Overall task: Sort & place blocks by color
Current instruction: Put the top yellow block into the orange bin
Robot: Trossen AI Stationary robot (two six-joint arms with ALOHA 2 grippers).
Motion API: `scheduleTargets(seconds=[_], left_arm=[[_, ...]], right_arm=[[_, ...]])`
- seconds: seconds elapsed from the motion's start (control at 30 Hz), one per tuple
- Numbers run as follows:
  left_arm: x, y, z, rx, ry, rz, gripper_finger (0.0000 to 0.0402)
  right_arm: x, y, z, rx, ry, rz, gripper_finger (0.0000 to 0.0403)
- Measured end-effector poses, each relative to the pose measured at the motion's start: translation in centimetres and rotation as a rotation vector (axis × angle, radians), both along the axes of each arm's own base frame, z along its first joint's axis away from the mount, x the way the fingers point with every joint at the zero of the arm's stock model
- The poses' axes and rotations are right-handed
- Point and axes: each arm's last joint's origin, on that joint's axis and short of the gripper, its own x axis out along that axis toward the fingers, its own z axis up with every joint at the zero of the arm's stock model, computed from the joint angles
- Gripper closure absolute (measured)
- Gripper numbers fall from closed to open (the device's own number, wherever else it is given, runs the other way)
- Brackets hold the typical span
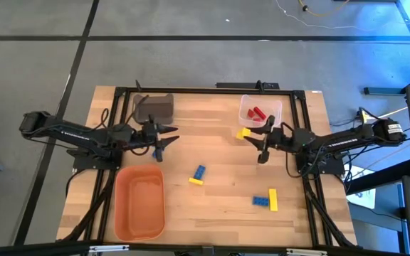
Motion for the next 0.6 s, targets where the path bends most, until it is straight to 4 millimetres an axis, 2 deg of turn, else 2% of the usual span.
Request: scheduleTargets(seconds=[0.6], left_arm=[[0.05,0.00,-0.15,0.003,0.014,0.000,0.0262]], right_arm=[[0.21,0.10,-0.33,0.020,0.019,0.034,0.0266]])
